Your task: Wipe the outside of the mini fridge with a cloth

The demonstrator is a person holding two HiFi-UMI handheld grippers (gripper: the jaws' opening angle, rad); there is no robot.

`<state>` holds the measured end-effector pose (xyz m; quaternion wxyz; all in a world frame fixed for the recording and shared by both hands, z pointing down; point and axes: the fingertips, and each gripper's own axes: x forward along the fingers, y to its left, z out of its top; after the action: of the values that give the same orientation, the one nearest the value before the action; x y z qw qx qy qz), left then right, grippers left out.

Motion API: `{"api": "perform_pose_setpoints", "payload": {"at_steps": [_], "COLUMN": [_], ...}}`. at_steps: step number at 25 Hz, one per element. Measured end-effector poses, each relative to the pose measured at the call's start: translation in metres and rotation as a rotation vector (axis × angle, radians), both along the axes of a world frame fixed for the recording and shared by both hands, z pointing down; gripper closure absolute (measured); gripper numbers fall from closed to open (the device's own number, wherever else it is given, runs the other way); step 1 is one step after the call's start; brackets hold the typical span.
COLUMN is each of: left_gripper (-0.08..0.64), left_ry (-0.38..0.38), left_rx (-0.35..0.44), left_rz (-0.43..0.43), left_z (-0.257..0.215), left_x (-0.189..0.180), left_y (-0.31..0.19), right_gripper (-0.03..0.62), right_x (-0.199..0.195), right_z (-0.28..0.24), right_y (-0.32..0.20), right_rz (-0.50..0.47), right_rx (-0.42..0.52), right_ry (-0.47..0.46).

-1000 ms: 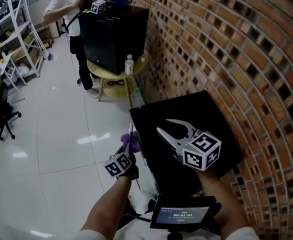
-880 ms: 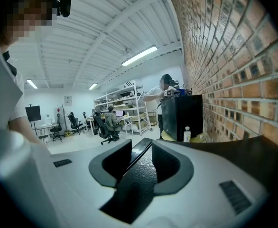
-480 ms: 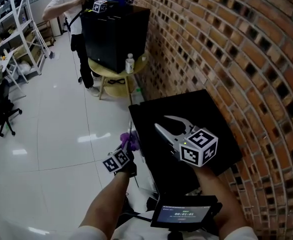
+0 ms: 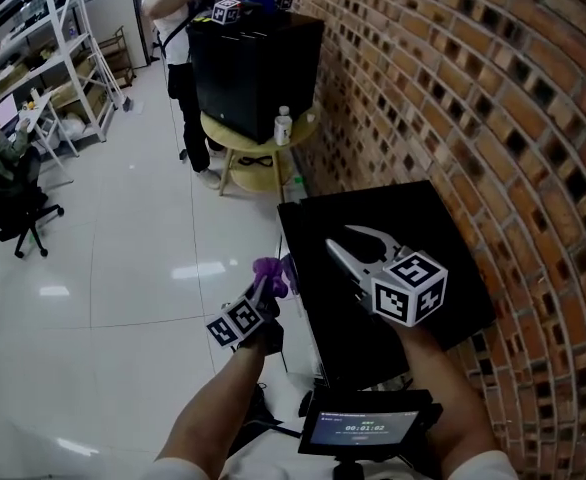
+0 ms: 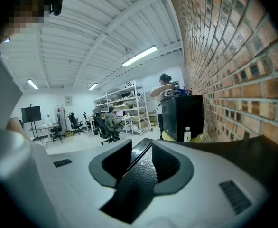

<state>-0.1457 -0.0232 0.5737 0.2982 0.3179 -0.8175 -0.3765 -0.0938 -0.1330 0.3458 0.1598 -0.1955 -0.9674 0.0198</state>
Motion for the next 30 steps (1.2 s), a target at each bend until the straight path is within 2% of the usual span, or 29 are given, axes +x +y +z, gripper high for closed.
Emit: {"api": "perform_pose_setpoints", "payload": {"at_steps": [6,11,23,27,30], "left_gripper": [0.485,0.485,0.482,0.482,0.482], "left_ry": [-0.071,-0.12,-0.232,-0.234,-0.229], "left_rx": [0.111,0.169,0.227,0.243,0.227], "left_rz": [-0.025,-0.064,-0.127,-0.122,-0.117], "left_z": [-0.056,-0.109,-0.209,-0.219,-0.212], "left_x": [0.018,0.037,0.081,0.103,0.114], "left_y": [0.018,0.03,0.033,0.027,0.023], "right_gripper": [0.465,0.465,0.465,0.465,0.465], "right_x": [0.0,-0.002,-0.001,-0.001,-0.001], "right_z": [-0.002,-0.002,-0.003,-0.004,-0.004], "right_y": [0.001,0.002,0.001,0.002,0.003], "right_rz": [-0.003,-0.007,-0.006,-0.011,-0.02], "right_rx": [0.004,0.0,0.0,-0.001,-0.001], "right_ry": [-0.007,-0.007,-0.008,-0.011,-0.011]}}
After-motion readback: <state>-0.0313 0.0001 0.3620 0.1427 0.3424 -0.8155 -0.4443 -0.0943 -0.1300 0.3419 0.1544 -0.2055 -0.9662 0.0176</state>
